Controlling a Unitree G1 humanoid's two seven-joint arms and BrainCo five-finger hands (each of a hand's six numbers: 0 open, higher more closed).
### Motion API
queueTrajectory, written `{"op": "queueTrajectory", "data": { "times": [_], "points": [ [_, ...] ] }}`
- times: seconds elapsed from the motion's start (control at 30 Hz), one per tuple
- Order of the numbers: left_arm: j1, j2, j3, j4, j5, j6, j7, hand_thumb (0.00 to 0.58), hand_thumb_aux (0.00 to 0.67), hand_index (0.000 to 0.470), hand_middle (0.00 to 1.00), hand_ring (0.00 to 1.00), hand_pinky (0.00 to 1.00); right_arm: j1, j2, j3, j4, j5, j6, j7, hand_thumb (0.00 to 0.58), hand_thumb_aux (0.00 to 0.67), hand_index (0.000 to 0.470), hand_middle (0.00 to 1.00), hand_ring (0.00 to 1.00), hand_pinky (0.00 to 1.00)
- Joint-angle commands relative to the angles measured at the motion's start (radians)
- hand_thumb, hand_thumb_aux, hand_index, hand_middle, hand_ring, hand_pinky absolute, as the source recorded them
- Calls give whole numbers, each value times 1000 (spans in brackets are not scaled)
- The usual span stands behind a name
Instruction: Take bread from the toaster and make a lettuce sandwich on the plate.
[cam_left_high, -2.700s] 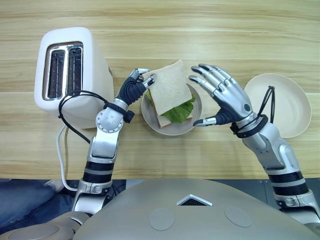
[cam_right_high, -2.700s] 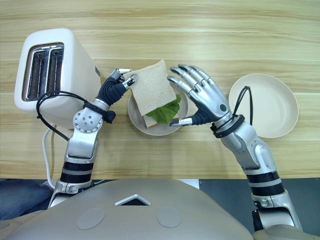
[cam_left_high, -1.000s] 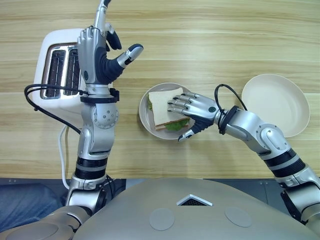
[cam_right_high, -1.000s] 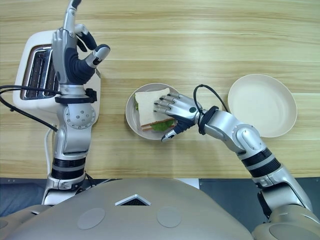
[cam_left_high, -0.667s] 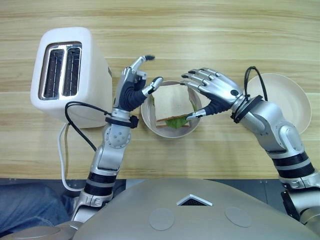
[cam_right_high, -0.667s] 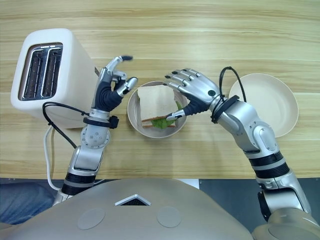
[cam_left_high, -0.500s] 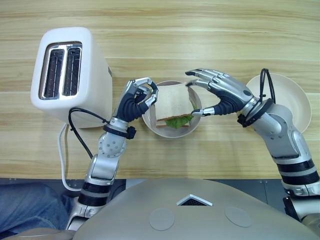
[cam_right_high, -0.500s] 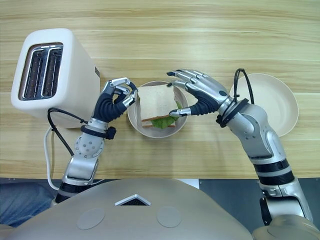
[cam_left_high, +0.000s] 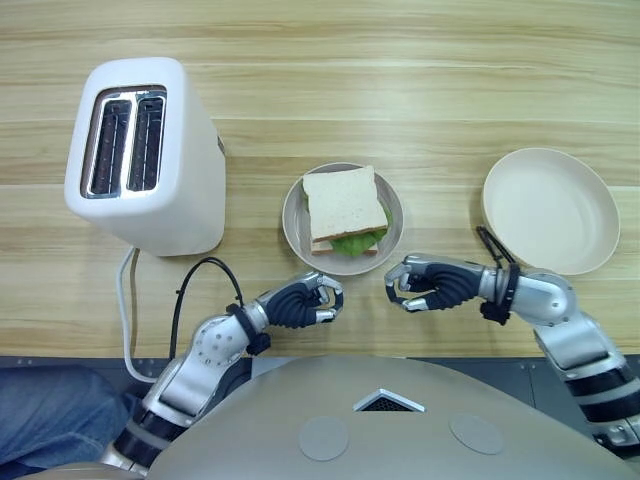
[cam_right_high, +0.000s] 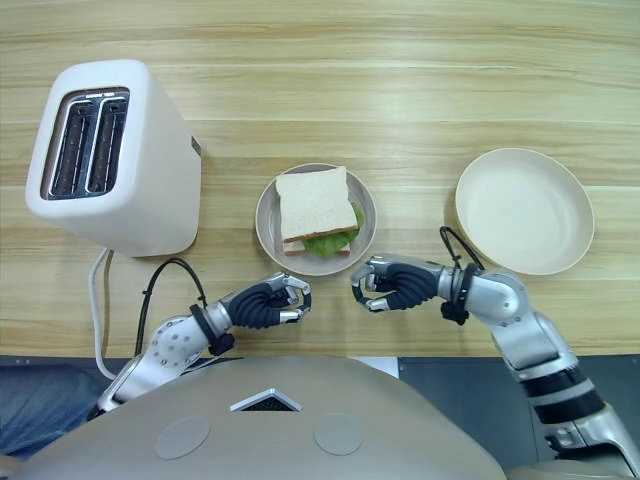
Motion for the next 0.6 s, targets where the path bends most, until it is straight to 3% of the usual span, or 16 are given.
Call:
{"op": "queueTrajectory", "data": {
  "times": [0.03,0.2,0.33,0.6],
  "points": [
    [-58,-27,-19,104,80,71,17,580,670,470,1000,1000,1000,-32,38,70,47,-99,1,-8,580,670,470,835,835,835],
    [-105,-36,-8,152,102,89,30,580,670,470,1000,1000,1000,-109,79,118,134,-180,19,-19,580,670,470,808,808,808],
    [-184,-48,17,211,85,84,35,580,670,470,1000,1000,1000,-247,161,104,273,-209,67,-87,580,670,470,796,796,796],
    [-496,-168,47,539,62,28,82,580,670,470,1000,1000,1000,-510,284,88,629,-196,26,-176,580,670,470,804,804,804]
  ]
}}
